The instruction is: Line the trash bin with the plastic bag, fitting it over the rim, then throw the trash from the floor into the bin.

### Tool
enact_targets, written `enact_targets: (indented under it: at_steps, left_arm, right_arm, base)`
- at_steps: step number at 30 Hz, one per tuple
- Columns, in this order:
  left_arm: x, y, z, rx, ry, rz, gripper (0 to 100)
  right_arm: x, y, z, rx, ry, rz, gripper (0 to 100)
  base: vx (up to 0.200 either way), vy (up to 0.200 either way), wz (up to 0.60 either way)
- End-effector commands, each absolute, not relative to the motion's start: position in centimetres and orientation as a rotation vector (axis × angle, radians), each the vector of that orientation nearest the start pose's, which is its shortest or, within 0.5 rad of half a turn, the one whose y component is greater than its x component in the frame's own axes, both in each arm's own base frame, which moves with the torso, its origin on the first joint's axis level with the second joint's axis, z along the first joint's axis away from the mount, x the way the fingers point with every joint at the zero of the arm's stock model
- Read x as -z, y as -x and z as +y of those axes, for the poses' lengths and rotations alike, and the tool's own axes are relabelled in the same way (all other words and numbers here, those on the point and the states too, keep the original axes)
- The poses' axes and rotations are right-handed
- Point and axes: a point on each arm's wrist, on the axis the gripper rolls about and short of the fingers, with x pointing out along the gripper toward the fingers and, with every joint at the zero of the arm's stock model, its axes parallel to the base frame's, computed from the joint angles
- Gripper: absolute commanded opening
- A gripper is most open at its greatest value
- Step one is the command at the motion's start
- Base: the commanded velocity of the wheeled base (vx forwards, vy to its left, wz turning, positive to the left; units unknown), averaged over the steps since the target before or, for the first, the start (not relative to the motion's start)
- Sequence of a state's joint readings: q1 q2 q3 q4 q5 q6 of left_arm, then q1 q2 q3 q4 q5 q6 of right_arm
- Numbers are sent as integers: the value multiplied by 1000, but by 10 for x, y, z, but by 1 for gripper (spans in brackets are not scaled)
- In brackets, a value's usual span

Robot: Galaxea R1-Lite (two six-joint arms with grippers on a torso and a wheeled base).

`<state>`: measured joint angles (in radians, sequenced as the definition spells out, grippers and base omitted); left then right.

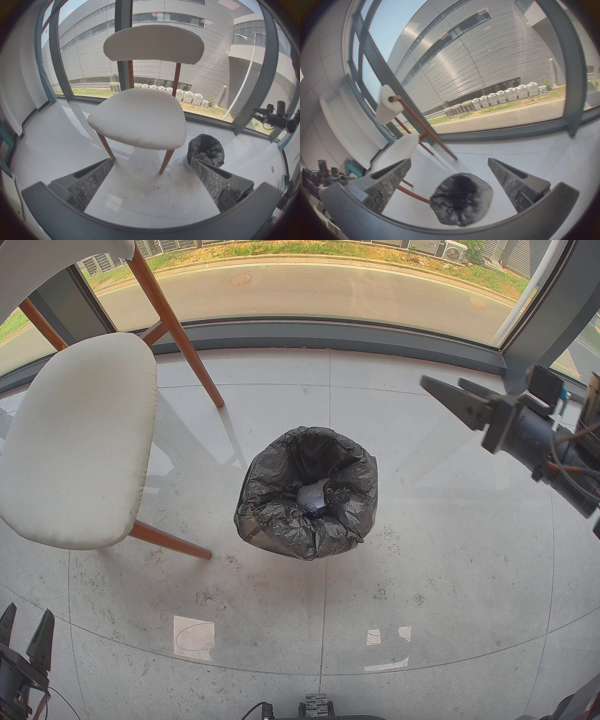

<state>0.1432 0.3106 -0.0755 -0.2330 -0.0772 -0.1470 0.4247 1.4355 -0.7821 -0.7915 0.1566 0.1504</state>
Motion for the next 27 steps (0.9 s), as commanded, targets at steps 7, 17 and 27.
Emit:
enact_targets:
  at_steps: [7, 17, 27]
  left_arm:
    - [-84, 13, -7, 74, 103, 65, 100]
    - [-83, 14, -10, 221, 25, 79, 100]
    - [-85, 13, -2, -138, 88, 43, 100]
  right_arm:
    - [-134, -35, 3, -137, -38, -39, 100]
    - [-81, 23, 2, -106, -8, -48, 100]
    - [-76, 22, -1, 23, -10, 15, 100]
  base:
    - [0, 0, 0]
    - [0, 0, 0]
    - [0, 0, 0]
